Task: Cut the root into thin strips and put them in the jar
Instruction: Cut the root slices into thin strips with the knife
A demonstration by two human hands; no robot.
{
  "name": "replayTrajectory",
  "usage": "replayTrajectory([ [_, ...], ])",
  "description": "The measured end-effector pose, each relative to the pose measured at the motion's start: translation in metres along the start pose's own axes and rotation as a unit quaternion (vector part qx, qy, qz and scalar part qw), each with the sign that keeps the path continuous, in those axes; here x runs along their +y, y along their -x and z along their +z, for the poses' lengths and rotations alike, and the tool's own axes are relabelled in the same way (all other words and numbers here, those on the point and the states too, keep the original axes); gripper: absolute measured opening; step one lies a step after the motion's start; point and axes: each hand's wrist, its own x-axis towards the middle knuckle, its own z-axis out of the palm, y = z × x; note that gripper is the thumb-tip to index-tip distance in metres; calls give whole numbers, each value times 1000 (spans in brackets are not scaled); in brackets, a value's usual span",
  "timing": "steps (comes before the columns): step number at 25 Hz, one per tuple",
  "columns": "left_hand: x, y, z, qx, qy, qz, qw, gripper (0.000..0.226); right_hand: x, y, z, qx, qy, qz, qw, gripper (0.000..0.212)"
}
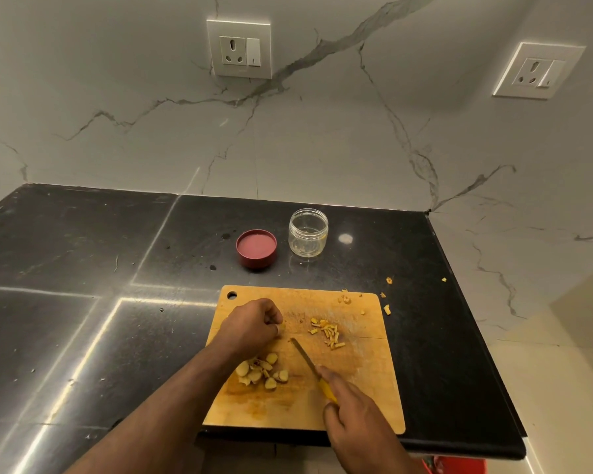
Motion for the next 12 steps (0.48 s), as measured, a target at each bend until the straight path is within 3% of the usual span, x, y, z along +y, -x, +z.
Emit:
replayTrajectory([
  [5,-1,-3,5,-3,-8,3,1000,14,-3,3,5,-59,1,-26,998,54],
  [12,-3,-3,13,-4,-29,10,1000,19,1,10,-14,47,-33,40,998,49],
])
